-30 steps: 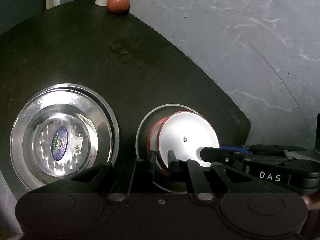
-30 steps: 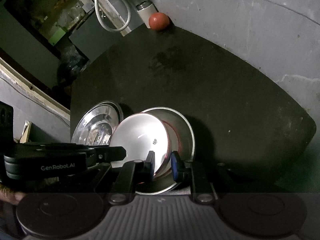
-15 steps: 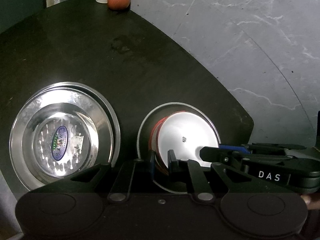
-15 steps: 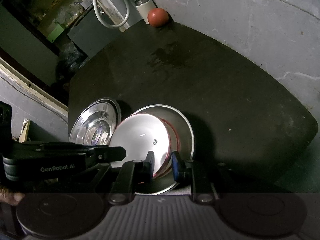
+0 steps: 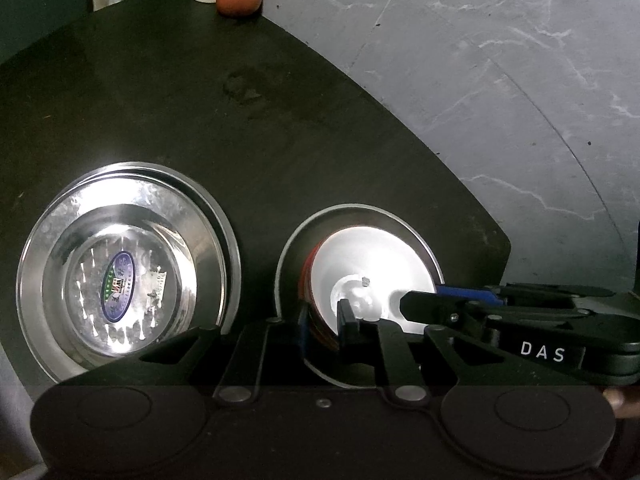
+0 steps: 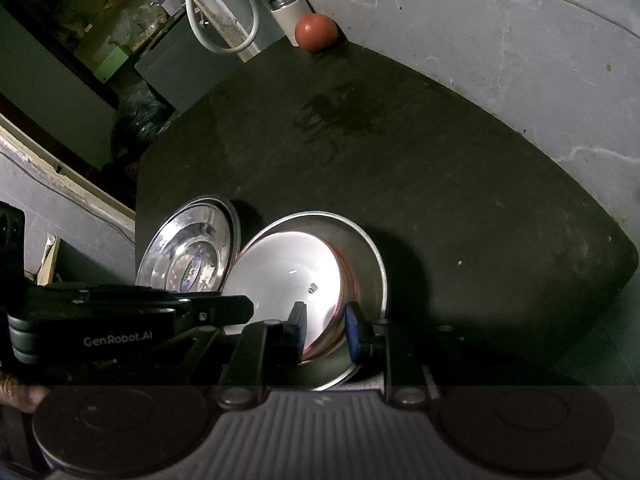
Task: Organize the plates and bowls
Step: 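Lower the small white bowl into the larger white bowl with both tools, then open both tools and lift them off the stacked bowls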
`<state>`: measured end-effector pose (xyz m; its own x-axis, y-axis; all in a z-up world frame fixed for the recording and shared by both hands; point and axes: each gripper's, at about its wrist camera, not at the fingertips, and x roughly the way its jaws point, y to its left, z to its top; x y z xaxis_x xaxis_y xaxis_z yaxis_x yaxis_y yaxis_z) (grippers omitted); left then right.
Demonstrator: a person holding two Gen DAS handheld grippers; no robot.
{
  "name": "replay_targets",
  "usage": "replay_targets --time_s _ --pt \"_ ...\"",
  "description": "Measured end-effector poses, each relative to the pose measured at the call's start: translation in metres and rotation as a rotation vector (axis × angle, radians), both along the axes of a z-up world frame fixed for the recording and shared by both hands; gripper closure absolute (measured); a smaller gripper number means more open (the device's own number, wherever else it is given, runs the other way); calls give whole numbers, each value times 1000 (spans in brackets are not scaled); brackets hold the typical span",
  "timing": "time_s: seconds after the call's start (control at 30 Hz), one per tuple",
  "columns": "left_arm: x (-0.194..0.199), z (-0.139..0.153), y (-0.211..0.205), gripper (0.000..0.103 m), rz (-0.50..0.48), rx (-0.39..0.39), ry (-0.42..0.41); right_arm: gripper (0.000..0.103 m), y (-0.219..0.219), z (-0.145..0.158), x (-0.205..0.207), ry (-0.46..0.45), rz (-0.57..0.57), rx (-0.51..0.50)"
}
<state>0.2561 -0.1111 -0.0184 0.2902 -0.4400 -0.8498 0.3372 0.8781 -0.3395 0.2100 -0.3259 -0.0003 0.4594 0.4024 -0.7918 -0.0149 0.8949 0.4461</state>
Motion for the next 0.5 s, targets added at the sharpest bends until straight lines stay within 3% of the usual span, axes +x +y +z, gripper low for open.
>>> replay_targets --time_s 0.5 --pt "-1 0 -1 87 -1 -2 -1 75 -1 0 1 3 0 -1"
